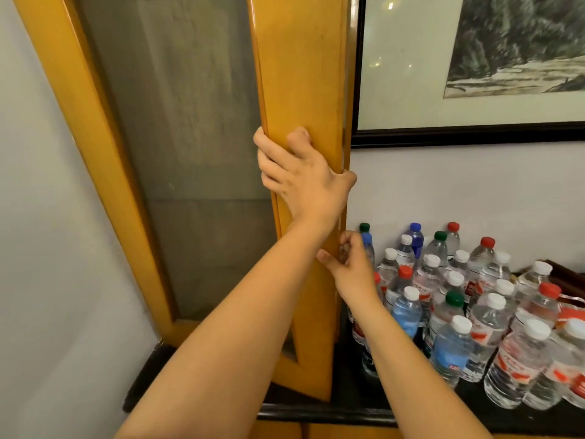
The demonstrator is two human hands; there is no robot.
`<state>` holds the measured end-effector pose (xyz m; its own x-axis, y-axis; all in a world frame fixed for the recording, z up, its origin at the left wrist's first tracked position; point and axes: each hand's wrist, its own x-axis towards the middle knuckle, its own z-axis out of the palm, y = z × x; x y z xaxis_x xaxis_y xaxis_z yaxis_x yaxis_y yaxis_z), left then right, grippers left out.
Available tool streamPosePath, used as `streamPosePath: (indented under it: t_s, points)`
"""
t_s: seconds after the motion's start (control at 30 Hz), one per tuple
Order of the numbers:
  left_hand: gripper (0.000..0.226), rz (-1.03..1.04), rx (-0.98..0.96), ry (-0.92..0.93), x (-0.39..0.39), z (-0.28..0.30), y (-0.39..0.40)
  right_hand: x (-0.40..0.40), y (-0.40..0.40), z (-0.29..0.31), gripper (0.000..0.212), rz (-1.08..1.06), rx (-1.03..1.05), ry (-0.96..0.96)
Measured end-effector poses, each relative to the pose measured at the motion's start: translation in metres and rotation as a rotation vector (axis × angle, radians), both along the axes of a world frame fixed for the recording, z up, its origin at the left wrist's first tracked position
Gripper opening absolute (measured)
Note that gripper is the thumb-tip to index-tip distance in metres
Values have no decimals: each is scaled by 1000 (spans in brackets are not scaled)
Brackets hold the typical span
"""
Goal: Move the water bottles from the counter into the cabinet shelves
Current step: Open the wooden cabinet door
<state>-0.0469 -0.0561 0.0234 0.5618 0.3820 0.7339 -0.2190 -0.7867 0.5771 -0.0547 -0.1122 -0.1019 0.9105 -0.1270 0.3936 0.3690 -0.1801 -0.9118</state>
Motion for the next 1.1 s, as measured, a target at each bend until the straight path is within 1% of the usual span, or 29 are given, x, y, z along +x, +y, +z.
streamPosePath:
  t_s: [0.13,0.3,0.37,0.43,0.5,0.6,0.73,0.87,0.9,1.0,1.1]
  points:
    - [77,-33,7,47,-14,3,7,-14,7,2,29,-59,-18,16]
    - [78,-125,-53,102,-34,10,12,-33,16,14,27,-88,-32,63]
    - [74,-173,-55,37,-52,5,23,-57,21,12,27,-58,-46,17]
    - [67,-242,-58,-59,-79,-4,44,-89,32,7,31,35,-71,-49]
    - [65,-334,-74,-99,-107,-8,68,-121,47,5,32,126,-84,-81]
    - [65,-428,-84,-95,-144,-6,103,-157,76,3,27,139,-63,-81]
    - [63,-527,-81,-68,-182,-3,141,-194,110,1,31,117,-25,-75]
    - [55,-607,-101,-66,-214,-2,180,-220,145,-4,32,210,3,-46]
    - [55,-631,-107,-71,-222,-2,190,-226,155,-6,33,261,8,-29]
    - [55,-710,-147,-60,-243,-1,223,-242,182,-15,48,382,-11,0]
    - [53,-770,-202,-39,-261,-3,261,-255,210,-23,62,449,-102,2]
